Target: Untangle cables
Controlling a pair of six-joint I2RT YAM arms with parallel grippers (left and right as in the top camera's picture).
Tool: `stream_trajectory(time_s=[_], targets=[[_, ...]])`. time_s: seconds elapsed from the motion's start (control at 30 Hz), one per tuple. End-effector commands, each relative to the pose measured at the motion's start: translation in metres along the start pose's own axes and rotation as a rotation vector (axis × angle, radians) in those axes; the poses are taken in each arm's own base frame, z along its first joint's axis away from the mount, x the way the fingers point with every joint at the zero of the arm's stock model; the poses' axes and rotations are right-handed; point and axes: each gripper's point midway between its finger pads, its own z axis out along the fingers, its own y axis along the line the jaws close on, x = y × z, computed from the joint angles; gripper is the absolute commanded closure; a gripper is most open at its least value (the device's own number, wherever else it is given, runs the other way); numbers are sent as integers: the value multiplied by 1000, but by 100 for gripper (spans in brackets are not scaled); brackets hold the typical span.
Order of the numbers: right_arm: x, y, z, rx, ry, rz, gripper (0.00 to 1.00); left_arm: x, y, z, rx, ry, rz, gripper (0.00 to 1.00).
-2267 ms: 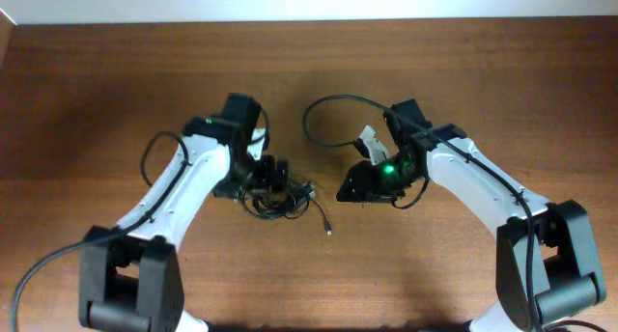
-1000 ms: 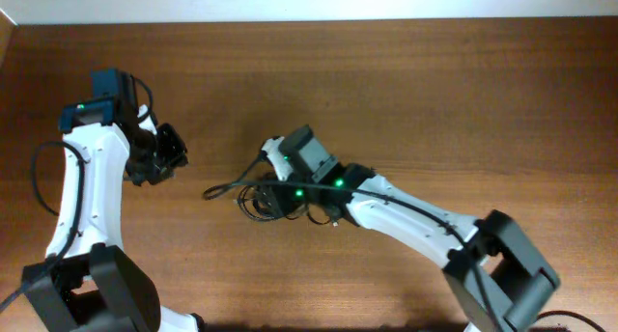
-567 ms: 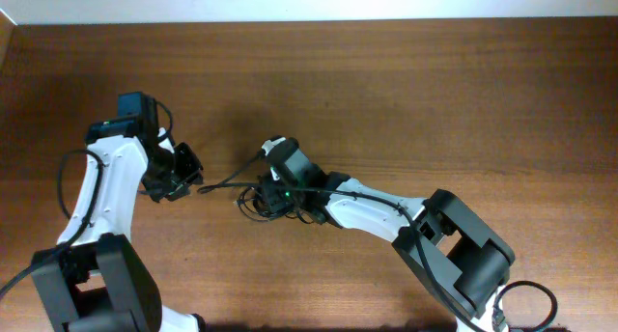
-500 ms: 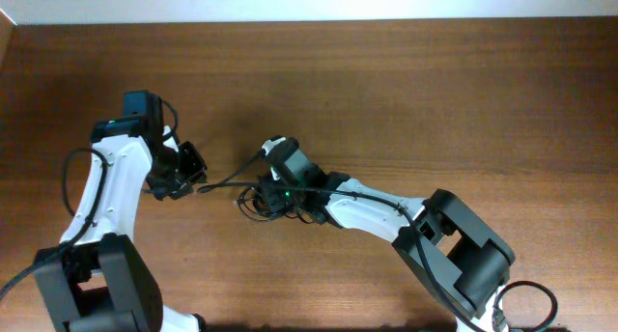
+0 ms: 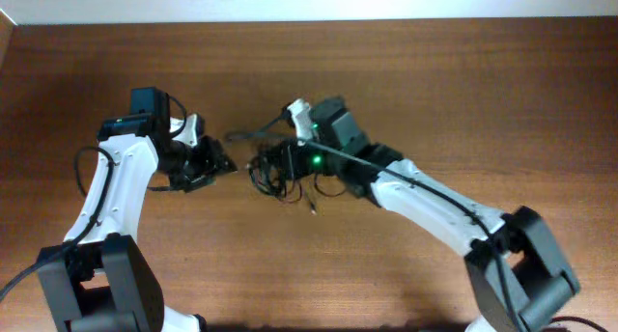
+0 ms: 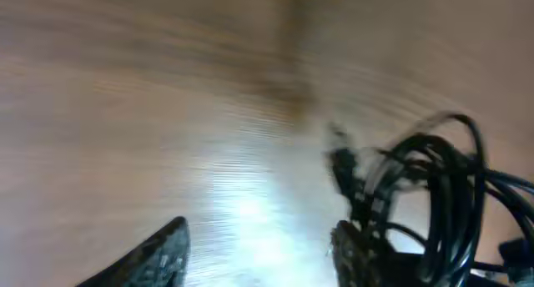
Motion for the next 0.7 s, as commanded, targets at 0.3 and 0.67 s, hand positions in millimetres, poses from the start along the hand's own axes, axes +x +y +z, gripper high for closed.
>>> stream_trajectory(time_s=[0.3, 0.67], targets=[[-6, 23, -33, -252, 101, 195, 96, 41, -99, 10, 388, 102, 433, 48], [-7, 21, -33, -238, 103, 266, 96, 55, -112, 17, 390, 142, 468, 100]])
